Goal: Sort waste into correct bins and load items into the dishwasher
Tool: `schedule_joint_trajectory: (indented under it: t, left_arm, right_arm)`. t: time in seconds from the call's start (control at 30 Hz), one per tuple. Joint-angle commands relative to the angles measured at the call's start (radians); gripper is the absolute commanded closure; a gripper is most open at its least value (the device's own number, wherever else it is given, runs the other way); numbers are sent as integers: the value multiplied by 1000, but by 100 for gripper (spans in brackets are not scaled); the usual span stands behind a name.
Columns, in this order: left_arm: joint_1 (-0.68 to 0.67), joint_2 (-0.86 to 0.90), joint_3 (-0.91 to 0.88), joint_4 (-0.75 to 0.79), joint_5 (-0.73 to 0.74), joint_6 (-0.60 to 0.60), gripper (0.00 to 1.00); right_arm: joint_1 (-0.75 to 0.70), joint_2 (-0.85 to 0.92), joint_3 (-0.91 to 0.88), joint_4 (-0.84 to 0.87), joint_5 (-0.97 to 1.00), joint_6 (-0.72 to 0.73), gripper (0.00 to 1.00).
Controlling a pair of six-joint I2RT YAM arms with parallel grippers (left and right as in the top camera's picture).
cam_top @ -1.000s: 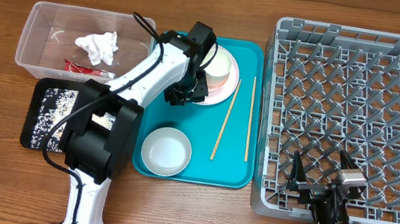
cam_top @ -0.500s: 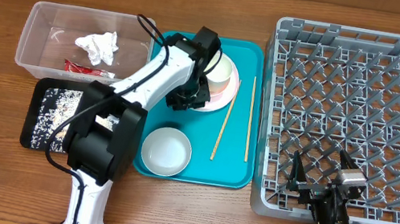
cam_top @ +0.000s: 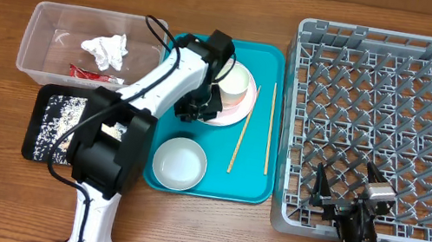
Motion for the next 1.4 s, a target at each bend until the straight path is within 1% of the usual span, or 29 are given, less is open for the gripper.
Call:
schedule_joint_trajectory:
  t: [0.0, 0.17, 0.27, 0.33, 0.37, 0.4, 0.43, 0.47, 0.67, 0.8, 0.9, 1.07, 1.37]
  left_arm:
    - [38, -60, 117, -42, -18, 32, 64]
    - [105, -130, 264, -135, -17, 79, 61]
    - [169, -172, 333, -174, -18, 102, 59]
    - [219, -198, 362, -185, -18, 124, 57]
    - [243, -209, 369, -186, -20, 133, 53]
    - [273, -221, 371, -188, -27, 143, 42]
    - [300, -232, 371, -192, -40, 144, 4]
    - [333, -240, 371, -200, -55, 145, 0]
    - [518, -245, 370, -300, -111, 146, 0]
    - [613, -243, 370, -291, -111, 146, 0]
    - [657, -243, 370, -290, -111, 146, 0]
    - [690, -243, 370, -290, -111, 146, 0]
    - [690, -243, 370, -290, -111, 146, 0]
  right_arm:
    - [-1, -10, -11, 7, 2, -3, 0]
    - [-1, -10, -11, 7, 2, -3, 0]
    - [-1, -10, -11, 7, 2, -3, 0]
    - [-1, -10, -11, 7, 2, -3, 0]
    - [-1, -10, -11, 7, 2, -3, 0]
    - [-1, -10, -11, 7, 2, -3, 0]
    - [-1, -10, -11, 7, 2, -3, 0]
    - [-1, -10, -11, 7, 2, -3, 0]
    - [-1, -10, -11, 7, 2, -3, 0]
    - [-1, -10, -11, 7, 2, -3, 0]
    - [-1, -10, -11, 7, 2, -3, 0]
    - [-1, -10, -11, 7, 2, -3, 0]
    - [-1, -10, -11, 7, 2, -3, 0]
